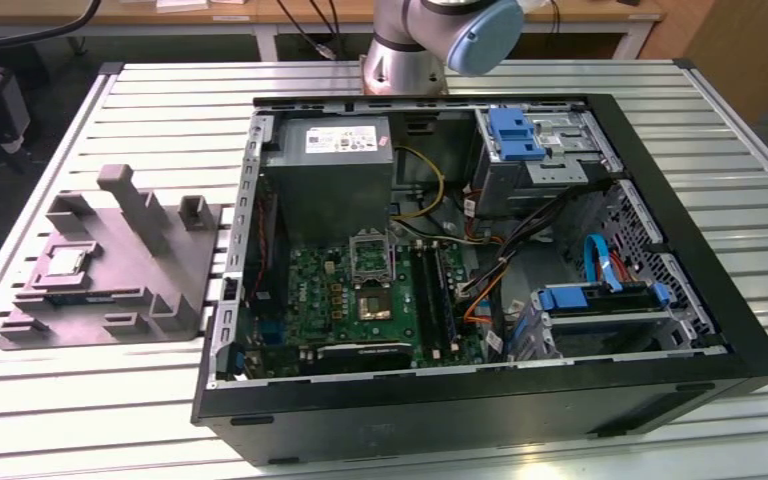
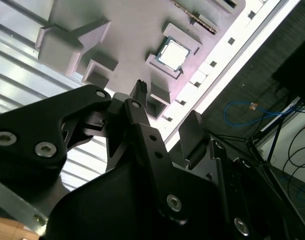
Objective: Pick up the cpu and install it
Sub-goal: 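Pick up the cpu and move it towards the insertion slot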
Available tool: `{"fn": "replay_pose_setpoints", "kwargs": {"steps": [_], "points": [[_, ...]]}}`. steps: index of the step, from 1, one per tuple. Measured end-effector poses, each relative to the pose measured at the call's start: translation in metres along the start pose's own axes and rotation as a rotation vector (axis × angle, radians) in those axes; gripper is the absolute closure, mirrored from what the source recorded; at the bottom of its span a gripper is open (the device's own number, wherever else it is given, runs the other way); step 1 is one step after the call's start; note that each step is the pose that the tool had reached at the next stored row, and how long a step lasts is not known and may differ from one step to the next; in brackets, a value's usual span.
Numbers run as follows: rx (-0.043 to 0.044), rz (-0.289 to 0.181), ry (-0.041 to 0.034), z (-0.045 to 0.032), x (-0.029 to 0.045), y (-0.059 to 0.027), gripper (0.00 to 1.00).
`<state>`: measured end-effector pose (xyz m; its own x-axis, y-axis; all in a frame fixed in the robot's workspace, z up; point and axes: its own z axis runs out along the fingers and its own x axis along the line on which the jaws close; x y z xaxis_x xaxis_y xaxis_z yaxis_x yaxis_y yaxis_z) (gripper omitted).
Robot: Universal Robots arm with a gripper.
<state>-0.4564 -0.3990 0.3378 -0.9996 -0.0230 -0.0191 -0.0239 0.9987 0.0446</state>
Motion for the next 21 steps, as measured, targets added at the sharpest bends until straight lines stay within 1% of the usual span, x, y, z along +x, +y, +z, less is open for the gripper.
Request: {"fn": "replay_pose_setpoints", "kwargs": {"steps": [21], "points": [[0.0000,0.000,0.0000,0.0049,0.0001,-0.0002,0.47]]}}
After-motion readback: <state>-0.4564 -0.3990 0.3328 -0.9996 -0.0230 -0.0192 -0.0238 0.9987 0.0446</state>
